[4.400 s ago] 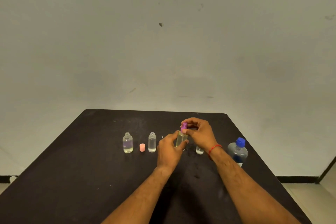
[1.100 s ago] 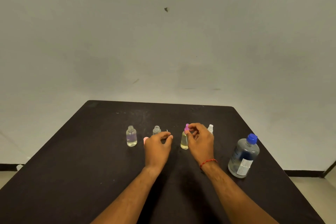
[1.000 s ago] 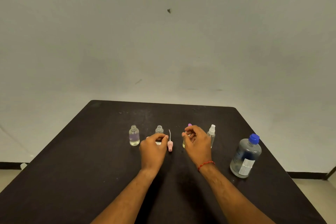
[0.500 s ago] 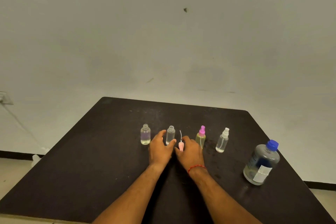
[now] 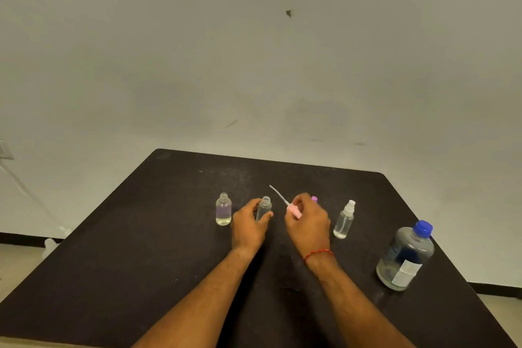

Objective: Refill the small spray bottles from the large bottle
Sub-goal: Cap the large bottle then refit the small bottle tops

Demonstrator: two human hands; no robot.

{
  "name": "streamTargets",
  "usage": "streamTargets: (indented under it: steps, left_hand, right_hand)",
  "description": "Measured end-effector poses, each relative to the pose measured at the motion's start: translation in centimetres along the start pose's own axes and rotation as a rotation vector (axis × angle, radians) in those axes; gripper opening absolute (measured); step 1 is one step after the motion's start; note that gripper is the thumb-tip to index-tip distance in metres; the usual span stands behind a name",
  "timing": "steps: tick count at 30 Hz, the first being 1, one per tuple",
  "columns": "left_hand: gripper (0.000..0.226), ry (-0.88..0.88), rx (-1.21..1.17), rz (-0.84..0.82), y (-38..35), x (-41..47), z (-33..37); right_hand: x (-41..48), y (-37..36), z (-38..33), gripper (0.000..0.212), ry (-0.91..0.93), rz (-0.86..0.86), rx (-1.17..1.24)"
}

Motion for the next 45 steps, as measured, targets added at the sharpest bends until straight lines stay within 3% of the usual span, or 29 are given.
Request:
streamTargets:
  steps: [4, 7, 14, 23, 31, 45]
  left_hand:
    - [0.035, -0.018, -0.019, 0.003, 0.7, -0.8, 0.9]
    - [0.038, -0.034, -0.022, -0.002, 1.1, -1.3, 1.7]
    - [0.041, -0.082, -0.012, -0.016, 1.5, -2.9, 3.1]
    - [0.040, -0.169, -0.018, -0.056, 0.7, -5.1, 4.4]
    - [0.043, -0.161, -0.013, -0.051, 0.6, -5.5, 4.6]
    - [0.043, -0.168, 0.004, -0.032, 1.1, -5.6, 5.0]
  right_hand:
    - [1.8, 3.5, -1.6, 0.014, 0.073, 0.132, 0.106]
    - [2.7, 5.2, -2.2, 0.013, 0.087, 0.139, 0.144]
    - [3.0, 5.8, -3.6, 0.016, 0.124, 0.018, 0.109]
    - [3.1, 3.3, -5.4, 0.025, 0.175, -0.342, 0.057]
    - [3.3, 2.7, -5.3, 0.012, 0.172, -0.370, 0.097]
    - [3.5, 1.5, -5.0, 0.015, 0.143, -0.401, 0.066]
Point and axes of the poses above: each hand's wrist, its own x-axis towards the middle knuckle, its own y-axis out of the back of the hand, z = x × y, the point moved 8 cm from there along x, towards the middle knuckle, and after that the axes turned 14 degrees about y, right-handed, at the moved point
